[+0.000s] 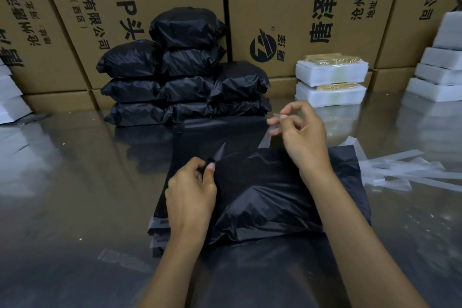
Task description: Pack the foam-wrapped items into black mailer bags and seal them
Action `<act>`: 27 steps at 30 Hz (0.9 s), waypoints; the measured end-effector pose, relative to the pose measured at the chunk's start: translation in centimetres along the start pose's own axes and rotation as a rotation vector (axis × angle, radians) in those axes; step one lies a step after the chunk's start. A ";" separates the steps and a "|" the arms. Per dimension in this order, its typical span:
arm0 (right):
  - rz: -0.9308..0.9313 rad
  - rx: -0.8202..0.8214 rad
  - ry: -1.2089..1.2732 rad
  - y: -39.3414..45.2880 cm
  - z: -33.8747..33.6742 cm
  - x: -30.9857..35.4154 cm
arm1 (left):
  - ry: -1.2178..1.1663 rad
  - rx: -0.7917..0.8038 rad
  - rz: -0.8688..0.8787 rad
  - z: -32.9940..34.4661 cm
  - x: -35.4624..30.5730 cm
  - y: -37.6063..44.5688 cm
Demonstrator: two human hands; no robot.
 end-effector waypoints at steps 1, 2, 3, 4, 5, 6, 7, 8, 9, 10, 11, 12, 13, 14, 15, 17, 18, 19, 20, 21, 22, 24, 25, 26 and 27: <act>-0.004 -0.016 -0.017 0.1 -0.4 0.0 | 0.067 0.028 -0.001 0.3 -0.1 -0.2; -0.014 -0.025 -0.041 0.2 -0.7 0.1 | 0.121 0.047 -0.003 0.5 -0.1 -0.3; -0.027 -0.030 -0.067 0.2 -0.9 0.2 | 0.160 0.059 -0.004 0.7 -0.2 -0.4; -0.039 -0.035 -0.088 0.3 -1.1 0.2 | 0.189 0.071 -0.005 0.8 -0.3 -0.5; -0.046 -0.039 -0.107 0.3 -1.2 0.2 | 0.213 0.093 -0.008 1.1 -0.4 -0.6; -0.045 -0.044 -0.125 0.4 -1.4 0.1 | 0.239 0.125 -0.014 1.5 -0.5 -0.7; -0.039 -0.049 -0.143 0.6 -1.5 0.0 | 0.264 0.164 -0.021 1.9 -0.5 -0.9; -0.028 -0.054 -0.160 0.7 -1.7 -0.2 | 0.282 0.208 -0.032 2.4 -0.5 -1.0; -0.012 -0.057 -0.172 0.9 -1.8 -0.6 | 0.287 0.249 -0.044 2.8 -0.4 -1.2; 0.009 -0.059 -0.175 1.1 -2.0 -0.9 | 0.287 0.289 -0.057 3.2 -0.3 -1.3; 0.033 -0.057 -0.173 1.3 -2.2 -1.3 | 0.290 0.324 -0.070 3.5 -0.2 -1.3; 0.058 -0.051 -0.166 1.5 -2.4 -1.7 | 0.304 0.354 -0.079 3.7 -0.1 -1.4; 0.081 -0.040 -0.157 1.6 -2.6 -2.1 | 0.325 0.380 -0.080 3.8 -0.1 -1.5; 0.103 -0.026 -0.151 1.8 -2.8 -2.4 | 0.347 0.403 -0.076 3.9 -0.1 -1.6; 0.120 -0.016 -0.153 1.9 -3.0 -2.7 | 0.364 0.421 -0.068 4.0 -0.2 -1.6; 0.137 -0.012 -0.189 2.0 -3.6 -3.1 | 0.394 0.450 -0.061 3.9 -0.1 -1.6; 0.139 -0.016 -0.218 2.0 -3.9 -3.3 | 0.410 0.461 -0.064 3.9 -0.1 -1.6; 0.138 -0.020 -0.246 2.0 -4.2 -3.4 | 0.428 0.471 -0.067 3.9 0.0 -1.6; 0.139 -0.024 -0.273 1.9 -4.5 -3.6 | 0.451 0.479 -0.067 3.8 0.1 -1.7; 0.141 -0.027 -0.308 1.8 -4.9 -3.9 | 0.475 0.483 -0.060 3.8 0.1 -1.7; 0.144 -0.029 -0.345 1.7 -5.3 -4.1 | 0.499 0.479 -0.047 3.6 0.1 -1.8; 0.167 -0.029 -0.379 1.6 -6.3 -5.0 | 0.558 0.471 -0.014 3.4 0.1 -2.1; 0.185 -0.027 -0.375 1.5 -6.9 -5.4 | 0.586 0.474 -0.004 3.3 0.1 -2.2; 0.195 -0.027 -0.373 1.4 -7.5 -5.8 | 0.599 0.480 0.003 3.2 0.2 -2.4; 0.197 -0.031 -0.381 1.3 -8.1 -6.1 | 0.597 0.486 0.007 3.2 0.2 -2.4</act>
Point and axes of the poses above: each hand's wrist, its own y-axis towards the middle knuckle, its own z-axis out of the palm, x = y × z, the point moved 8 cm from there along y, towards the middle knuckle, and after that the axes turned 10 degrees about z, right-handed, at the moved point
